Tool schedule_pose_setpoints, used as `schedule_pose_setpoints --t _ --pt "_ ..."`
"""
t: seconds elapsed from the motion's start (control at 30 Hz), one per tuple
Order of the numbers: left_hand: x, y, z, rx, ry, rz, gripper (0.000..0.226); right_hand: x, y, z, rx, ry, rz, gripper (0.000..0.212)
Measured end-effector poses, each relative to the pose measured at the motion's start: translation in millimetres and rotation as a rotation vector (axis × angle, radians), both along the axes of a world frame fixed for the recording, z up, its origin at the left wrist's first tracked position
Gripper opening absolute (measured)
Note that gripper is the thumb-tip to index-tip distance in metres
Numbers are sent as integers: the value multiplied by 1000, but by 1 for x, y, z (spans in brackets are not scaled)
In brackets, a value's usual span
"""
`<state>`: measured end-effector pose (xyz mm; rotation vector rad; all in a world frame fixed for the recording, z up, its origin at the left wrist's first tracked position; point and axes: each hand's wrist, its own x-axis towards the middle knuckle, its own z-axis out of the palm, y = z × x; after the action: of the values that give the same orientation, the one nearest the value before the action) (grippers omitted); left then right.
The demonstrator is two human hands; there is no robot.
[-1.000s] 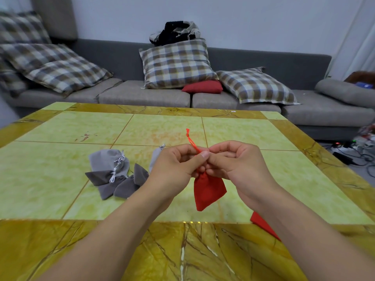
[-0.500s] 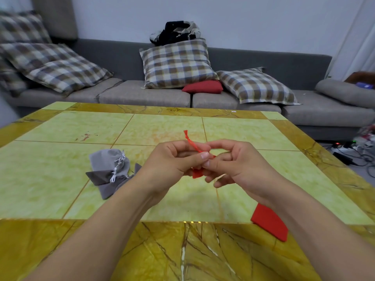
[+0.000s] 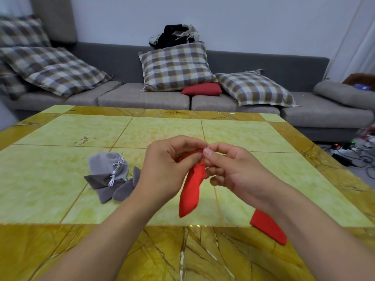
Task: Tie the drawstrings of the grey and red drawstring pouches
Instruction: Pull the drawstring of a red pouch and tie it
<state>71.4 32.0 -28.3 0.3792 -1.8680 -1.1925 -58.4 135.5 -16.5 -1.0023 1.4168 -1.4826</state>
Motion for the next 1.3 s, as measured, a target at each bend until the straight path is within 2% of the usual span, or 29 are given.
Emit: schedule_pose_setpoints --t 0.17,0.27,0.33,0.4,0.5,0.67,0.8,0.87,0.9,1.0,1.07,1.13,1.3 --pt "-1 4 1 -86 -24 45 33 6 -4 -6 -96 -137 -49 29" --pt "-1 5 2 -129 -18 68 33 4 -5 -5 -87 -243 -107 25" --pt "0 3 2 -127 -9 65 31 1 -4 -2 -50 -239 -124 23" --pt "2 -1 2 -139 -7 64 30 -2 -3 1 -21 -179 -124 17" --pt "3 -8 1 -280 -51 118 24 -7 -1 5 -15 -76 -141 19" --pt "15 -31 5 -473 -116 181 16 -24 7 12 -4 -35 -149 21" --pt "20 -44 8 -608 -197 218 10 -42 13 16 71 310 -258 25" --pt "17 -42 6 -572 -215 197 9 -45 13 14 56 294 -270 25" --pt "16 -40 4 -530 -226 181 8 -44 13 13 29 188 -240 22" --pt "12 -30 0 -292 -268 49 11 -33 10 13 -107 -335 -38 20" --pt "8 -23 0 -106 -249 -61 15 -24 6 13 -185 -574 69 20" --pt "7 -22 2 -47 -198 -87 18 -21 2 14 -189 -554 86 21" --pt "9 -23 7 -97 -202 -85 18 -28 5 11 -113 -68 -39 21"
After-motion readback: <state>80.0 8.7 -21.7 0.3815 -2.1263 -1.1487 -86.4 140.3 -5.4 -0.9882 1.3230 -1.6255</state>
